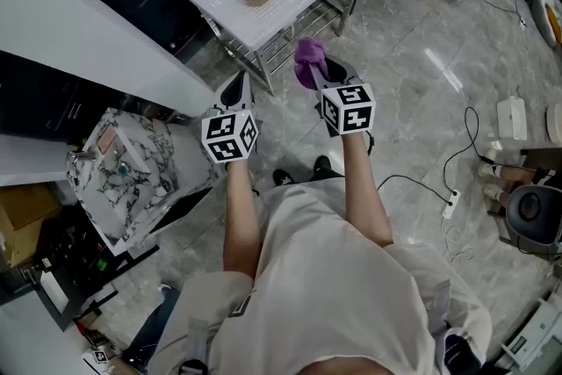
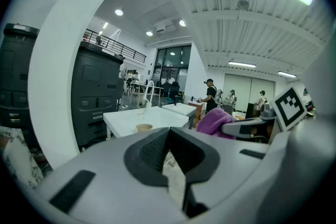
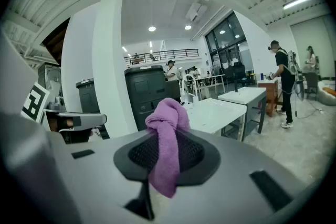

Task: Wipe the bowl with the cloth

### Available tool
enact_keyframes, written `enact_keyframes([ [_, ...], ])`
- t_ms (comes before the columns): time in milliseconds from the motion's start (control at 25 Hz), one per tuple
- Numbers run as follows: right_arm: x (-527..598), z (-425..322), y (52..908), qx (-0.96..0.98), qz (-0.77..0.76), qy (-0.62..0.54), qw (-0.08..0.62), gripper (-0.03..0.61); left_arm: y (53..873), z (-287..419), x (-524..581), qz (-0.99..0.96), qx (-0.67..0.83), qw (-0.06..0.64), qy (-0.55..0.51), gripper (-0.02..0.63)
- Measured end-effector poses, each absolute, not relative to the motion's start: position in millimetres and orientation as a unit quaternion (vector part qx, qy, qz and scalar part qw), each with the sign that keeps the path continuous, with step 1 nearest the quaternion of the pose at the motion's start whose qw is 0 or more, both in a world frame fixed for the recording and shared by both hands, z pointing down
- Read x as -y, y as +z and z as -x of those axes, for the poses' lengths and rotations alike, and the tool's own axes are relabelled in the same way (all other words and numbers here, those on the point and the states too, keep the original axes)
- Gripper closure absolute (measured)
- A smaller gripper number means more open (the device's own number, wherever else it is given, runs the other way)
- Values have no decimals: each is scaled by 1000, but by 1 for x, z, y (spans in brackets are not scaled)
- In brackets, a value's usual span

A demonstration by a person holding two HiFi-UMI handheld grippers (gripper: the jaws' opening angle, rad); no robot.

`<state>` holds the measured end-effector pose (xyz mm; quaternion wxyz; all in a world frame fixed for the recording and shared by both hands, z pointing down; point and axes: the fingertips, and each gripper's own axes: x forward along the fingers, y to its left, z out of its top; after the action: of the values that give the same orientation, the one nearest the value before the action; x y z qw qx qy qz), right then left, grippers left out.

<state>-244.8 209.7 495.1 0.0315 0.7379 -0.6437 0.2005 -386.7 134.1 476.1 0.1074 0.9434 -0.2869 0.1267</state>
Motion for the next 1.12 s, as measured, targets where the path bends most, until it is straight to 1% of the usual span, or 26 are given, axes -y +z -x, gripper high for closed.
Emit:
enact_keyframes([
  [160, -218, 232, 489, 650, -733, 199, 31, 512, 466, 375, -140, -942, 293, 110, 119, 606],
  [280, -226, 218, 487, 651, -732, 197, 26, 512, 455, 368, -145, -941, 307, 99, 105, 606],
  [440, -241, 197, 484, 659, -728, 186, 35, 512, 447, 365, -150, -934, 328, 94, 102, 606],
  [520, -251, 185, 480, 659, -729, 188, 11, 512, 446, 362, -156, -932, 333, 101, 105, 606],
  [640, -261, 169, 474, 654, -733, 184, -42, 511, 445, 358, -161, -931, 334, 99, 112, 606],
  [720, -264, 164, 476, 654, -732, 182, -58, 512, 447, 357, -161, -930, 335, 95, 120, 606],
  [960, -251, 159, 493, 668, -719, 191, -32, 512, 451, 343, -154, -931, 334, 83, 122, 606],
  [1120, -231, 152, 493, 683, -706, 186, -23, 509, 460, 329, -135, -933, 328, 88, 119, 606],
])
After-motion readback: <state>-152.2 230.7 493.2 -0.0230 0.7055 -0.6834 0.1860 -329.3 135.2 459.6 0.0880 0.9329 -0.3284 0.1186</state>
